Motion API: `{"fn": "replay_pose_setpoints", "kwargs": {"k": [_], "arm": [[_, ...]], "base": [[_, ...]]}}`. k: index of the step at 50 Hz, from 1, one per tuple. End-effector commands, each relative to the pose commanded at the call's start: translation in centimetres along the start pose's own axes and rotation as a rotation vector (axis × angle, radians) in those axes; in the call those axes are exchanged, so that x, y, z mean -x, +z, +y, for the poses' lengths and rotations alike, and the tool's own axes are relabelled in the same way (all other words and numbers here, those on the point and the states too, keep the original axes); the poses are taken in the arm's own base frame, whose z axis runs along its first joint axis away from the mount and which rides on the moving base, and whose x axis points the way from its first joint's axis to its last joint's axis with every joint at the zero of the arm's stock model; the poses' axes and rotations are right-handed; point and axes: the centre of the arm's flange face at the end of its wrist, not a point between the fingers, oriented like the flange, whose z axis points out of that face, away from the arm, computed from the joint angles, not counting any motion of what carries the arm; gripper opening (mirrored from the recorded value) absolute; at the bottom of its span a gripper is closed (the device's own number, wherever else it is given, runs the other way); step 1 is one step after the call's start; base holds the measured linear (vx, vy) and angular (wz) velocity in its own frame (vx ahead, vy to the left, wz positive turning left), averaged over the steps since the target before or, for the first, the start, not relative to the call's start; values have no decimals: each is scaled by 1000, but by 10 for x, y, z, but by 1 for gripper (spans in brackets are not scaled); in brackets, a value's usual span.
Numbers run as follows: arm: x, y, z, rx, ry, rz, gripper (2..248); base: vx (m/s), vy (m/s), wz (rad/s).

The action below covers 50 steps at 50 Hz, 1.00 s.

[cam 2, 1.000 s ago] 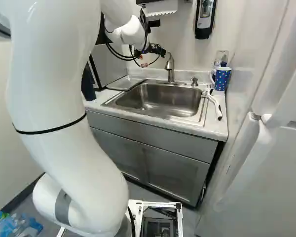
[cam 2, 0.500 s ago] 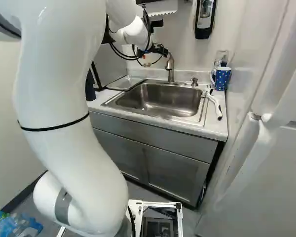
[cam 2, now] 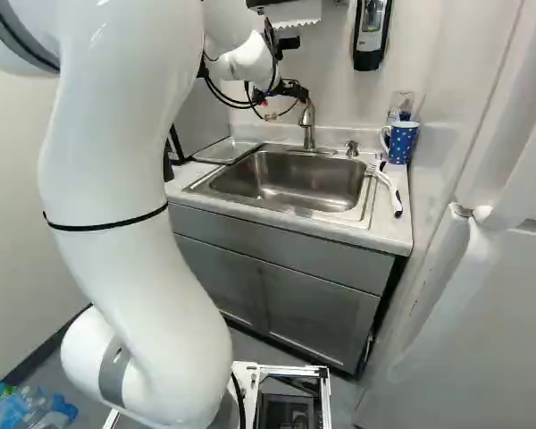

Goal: Rinse the cup and place it in the tray

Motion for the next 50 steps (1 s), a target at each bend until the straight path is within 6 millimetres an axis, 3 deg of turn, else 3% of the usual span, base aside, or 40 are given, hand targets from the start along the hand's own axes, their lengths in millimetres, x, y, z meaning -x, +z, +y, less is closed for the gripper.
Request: {"fn": "replay_pose_setpoints", "kwargs": {"k": [50], "arm": [[-15, 28, -1, -1, -1, 59, 247]], "base": [[0, 0, 0]]}}
